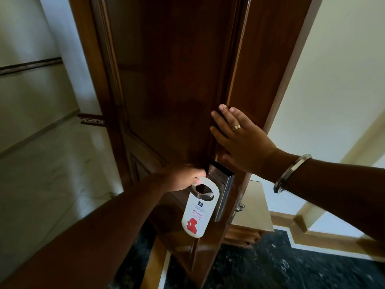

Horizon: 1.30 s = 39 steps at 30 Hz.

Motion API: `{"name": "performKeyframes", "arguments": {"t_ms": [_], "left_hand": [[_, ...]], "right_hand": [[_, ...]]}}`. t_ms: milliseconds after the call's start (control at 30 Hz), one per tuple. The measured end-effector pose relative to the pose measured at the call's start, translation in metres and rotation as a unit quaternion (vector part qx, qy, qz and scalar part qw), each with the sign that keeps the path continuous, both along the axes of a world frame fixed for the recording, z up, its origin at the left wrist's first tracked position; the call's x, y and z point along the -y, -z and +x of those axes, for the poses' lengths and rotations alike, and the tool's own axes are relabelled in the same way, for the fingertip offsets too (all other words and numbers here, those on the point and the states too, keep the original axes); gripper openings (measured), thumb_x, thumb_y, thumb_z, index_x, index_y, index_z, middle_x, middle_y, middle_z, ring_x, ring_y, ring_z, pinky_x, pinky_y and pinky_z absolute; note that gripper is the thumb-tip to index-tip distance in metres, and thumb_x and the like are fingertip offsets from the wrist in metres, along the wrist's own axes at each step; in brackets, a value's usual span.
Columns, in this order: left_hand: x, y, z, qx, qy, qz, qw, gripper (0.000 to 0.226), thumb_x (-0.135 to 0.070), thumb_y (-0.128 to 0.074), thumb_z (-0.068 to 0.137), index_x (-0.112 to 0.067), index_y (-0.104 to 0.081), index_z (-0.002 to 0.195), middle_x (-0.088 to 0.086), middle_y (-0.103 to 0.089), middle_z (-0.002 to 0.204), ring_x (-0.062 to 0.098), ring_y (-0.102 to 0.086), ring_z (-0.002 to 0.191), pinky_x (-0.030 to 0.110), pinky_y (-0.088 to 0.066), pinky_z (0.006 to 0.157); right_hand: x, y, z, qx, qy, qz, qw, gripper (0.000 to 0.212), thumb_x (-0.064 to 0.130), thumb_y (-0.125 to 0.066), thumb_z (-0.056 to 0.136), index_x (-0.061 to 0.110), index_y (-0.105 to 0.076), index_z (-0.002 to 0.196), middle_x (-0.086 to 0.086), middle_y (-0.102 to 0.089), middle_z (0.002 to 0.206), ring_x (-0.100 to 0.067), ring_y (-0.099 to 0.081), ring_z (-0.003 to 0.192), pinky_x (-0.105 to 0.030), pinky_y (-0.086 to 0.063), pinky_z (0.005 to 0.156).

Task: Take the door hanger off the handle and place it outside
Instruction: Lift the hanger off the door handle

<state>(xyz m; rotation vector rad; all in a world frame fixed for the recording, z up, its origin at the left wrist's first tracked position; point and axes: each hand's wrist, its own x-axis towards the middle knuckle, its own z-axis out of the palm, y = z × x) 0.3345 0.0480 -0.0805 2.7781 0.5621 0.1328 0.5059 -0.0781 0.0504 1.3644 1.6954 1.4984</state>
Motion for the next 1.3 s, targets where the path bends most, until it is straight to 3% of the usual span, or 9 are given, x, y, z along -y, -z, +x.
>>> {"name": "performKeyframes", "arguments": {"t_ms": [100, 233, 367, 533, 733, 933, 1133, 1233, 1300], "left_hand": [[-0.01, 0.004, 0.006, -0.007, 0.054, 0.06, 0.997, 0.008, -0.023, -0.053, 0.095, -0.022, -0.055, 0.102, 0.005, -0.06, 0.088, 0.023, -0.057, 0.08, 0.04, -0.047, 0.072], [-0.019, -0.002, 0.015, 0.006, 0.144, 0.153, 0.978, 0.011, -0.017, -0.056, 0.093, -0.022, -0.057, 0.102, 0.002, -0.066, 0.089, 0.02, -0.059, 0.084, 0.042, -0.051, 0.074], [-0.024, -0.008, 0.022, 0.013, 0.252, 0.264, 0.931, 0.026, -0.006, -0.058, 0.089, -0.02, -0.06, 0.111, 0.001, -0.07, 0.099, 0.023, -0.063, 0.099, 0.043, -0.045, 0.097], [-0.028, -0.009, 0.018, -0.019, 0.336, 0.339, 0.878, 0.023, -0.01, -0.058, 0.091, -0.02, -0.062, 0.111, 0.003, -0.07, 0.107, 0.024, -0.062, 0.109, 0.044, -0.041, 0.105], [-0.051, -0.011, -0.007, -0.022, 0.268, 0.344, 0.9, 0.022, -0.011, -0.053, 0.092, -0.02, -0.066, 0.107, 0.001, -0.072, 0.104, 0.023, -0.065, 0.104, 0.042, -0.045, 0.1], [-0.058, -0.011, 0.002, -0.023, 0.18, 0.316, 0.931, 0.032, 0.001, -0.053, 0.087, -0.016, -0.06, 0.113, 0.007, -0.069, 0.108, 0.029, -0.061, 0.109, 0.045, -0.044, 0.099], [-0.076, -0.011, -0.005, -0.079, 0.138, 0.318, 0.935, 0.029, -0.004, -0.048, 0.092, -0.019, -0.055, 0.115, 0.006, -0.064, 0.11, 0.025, -0.056, 0.109, 0.043, -0.041, 0.096], [-0.081, -0.006, -0.02, -0.091, 0.099, 0.245, 0.96, 0.031, -0.002, -0.048, 0.091, -0.017, -0.055, 0.117, 0.006, -0.063, 0.108, 0.021, -0.054, 0.103, 0.038, -0.04, 0.09], [-0.074, -0.002, -0.031, -0.038, 0.045, 0.156, 0.986, 0.026, -0.006, -0.051, 0.092, -0.012, -0.058, 0.117, 0.009, -0.063, 0.103, 0.016, -0.053, 0.092, 0.036, -0.045, 0.084]], "right_hand": [[-0.004, 0.005, 0.006, 0.008, 0.009, 0.009, 1.0, 0.082, 0.067, -0.024, 0.089, 0.014, -0.022, 0.153, -0.023, -0.015, 0.161, -0.045, -0.013, 0.147, -0.054, -0.006, 0.118], [-0.008, 0.01, 0.013, 0.005, 0.012, 0.006, 1.0, 0.082, 0.067, -0.026, 0.089, 0.016, -0.021, 0.153, -0.024, -0.014, 0.16, -0.046, -0.013, 0.146, -0.054, -0.006, 0.118], [-0.011, 0.012, 0.017, 0.003, 0.015, 0.005, 1.0, 0.082, 0.066, -0.027, 0.088, 0.015, -0.023, 0.152, -0.025, -0.015, 0.16, -0.046, -0.015, 0.146, -0.054, -0.008, 0.118], [-0.012, 0.012, 0.019, -0.002, 0.023, 0.006, 1.0, 0.08, 0.065, -0.03, 0.089, 0.016, -0.027, 0.151, -0.026, -0.017, 0.159, -0.047, -0.017, 0.145, -0.054, -0.012, 0.118], [-0.016, 0.018, 0.017, -0.02, 0.026, -0.007, 0.999, 0.078, 0.063, -0.026, 0.091, 0.015, -0.025, 0.152, -0.028, -0.012, 0.159, -0.045, -0.014, 0.146, -0.053, -0.011, 0.118], [-0.024, 0.021, 0.016, -0.028, 0.031, -0.021, 0.999, 0.077, 0.061, -0.031, 0.091, 0.015, -0.025, 0.152, -0.025, -0.01, 0.161, -0.044, -0.011, 0.147, -0.054, -0.006, 0.118], [-0.026, 0.025, 0.018, -0.038, 0.034, -0.025, 0.998, 0.076, 0.058, -0.028, 0.092, 0.014, -0.023, 0.153, -0.026, -0.009, 0.161, -0.046, -0.009, 0.147, -0.055, -0.006, 0.118], [-0.026, 0.025, 0.022, -0.04, 0.037, -0.023, 0.998, 0.078, 0.061, -0.029, 0.091, 0.014, -0.022, 0.153, -0.026, -0.008, 0.161, -0.046, -0.009, 0.147, -0.055, -0.006, 0.118], [-0.027, 0.025, 0.023, -0.044, 0.043, -0.024, 0.998, 0.079, 0.063, -0.029, 0.09, 0.014, -0.023, 0.153, -0.025, -0.009, 0.161, -0.046, -0.01, 0.147, -0.056, -0.006, 0.118]]}}
